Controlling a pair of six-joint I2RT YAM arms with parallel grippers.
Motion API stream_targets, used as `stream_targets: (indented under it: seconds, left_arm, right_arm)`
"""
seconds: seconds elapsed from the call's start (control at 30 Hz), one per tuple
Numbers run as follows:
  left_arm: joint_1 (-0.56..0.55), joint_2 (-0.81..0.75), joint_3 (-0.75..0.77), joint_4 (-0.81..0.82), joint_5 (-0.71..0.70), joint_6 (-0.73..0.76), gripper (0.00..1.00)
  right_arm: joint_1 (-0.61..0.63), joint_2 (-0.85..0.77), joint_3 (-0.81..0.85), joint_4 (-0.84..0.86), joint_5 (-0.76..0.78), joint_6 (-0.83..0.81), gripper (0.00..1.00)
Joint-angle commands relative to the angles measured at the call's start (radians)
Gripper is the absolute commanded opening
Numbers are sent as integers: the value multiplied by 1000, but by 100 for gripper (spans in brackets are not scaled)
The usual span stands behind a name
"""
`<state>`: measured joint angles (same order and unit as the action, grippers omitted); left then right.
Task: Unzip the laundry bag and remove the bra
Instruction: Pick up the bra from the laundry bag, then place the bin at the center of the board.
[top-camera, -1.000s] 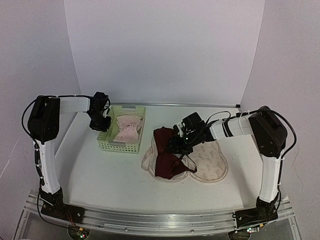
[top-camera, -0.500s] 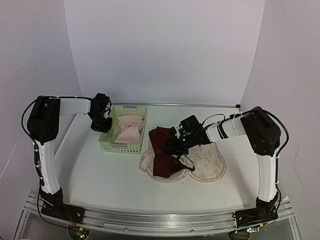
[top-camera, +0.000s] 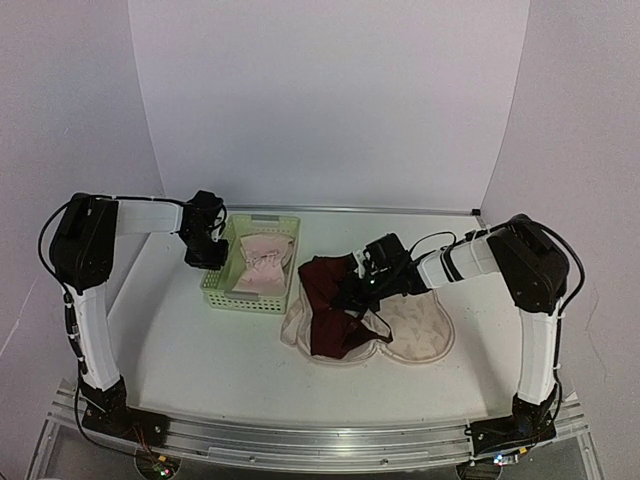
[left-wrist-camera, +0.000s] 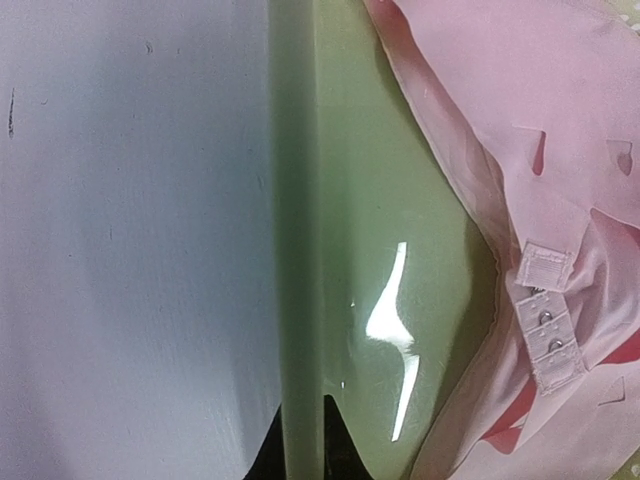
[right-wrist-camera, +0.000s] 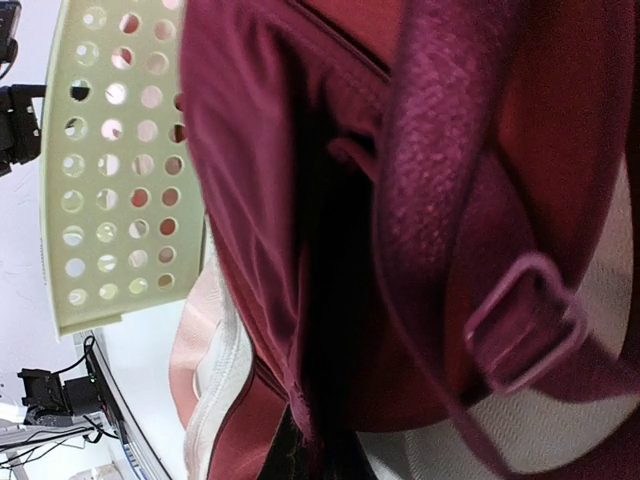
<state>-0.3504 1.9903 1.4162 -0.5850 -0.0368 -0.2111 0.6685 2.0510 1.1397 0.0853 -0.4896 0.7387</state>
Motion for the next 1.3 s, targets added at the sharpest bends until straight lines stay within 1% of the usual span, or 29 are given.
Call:
stream_targets:
  seconds: [0.0, 0.23, 0.4, 0.53, 0.77, 0.9, 1.03, 1.27]
  left_arm:
    - [-27, -22, -44, 5, -6, -9, 0]
    - [-61, -38, -61, 11, -11, -18, 0]
    - [-76, -63, -102, 26, 5, -56, 0]
    - [-100, -78, -133, 49, 22, -92, 0]
    - [-126, -58, -155, 68, 19, -129, 0]
    - [-127, -67, -159, 70, 11, -138, 8]
    - [-127, -100, -161, 68, 7, -146, 22]
    - [-127, -154, -147, 76, 0, -160, 32]
  right_arm:
    - [5, -141, -33, 75, 16, 20, 0]
    - [5, -267, -86, 93, 49, 34, 0]
    - [5, -336, -93, 94, 58, 40, 0]
    - [5, -386, -79, 100, 64, 46, 0]
    - [11, -429, 4, 100, 53, 58, 0]
    - [37, -421, 86, 100, 58, 69, 0]
    - [59, -374, 180, 100, 69, 94, 0]
    - [101, -267, 348, 99, 104, 123, 0]
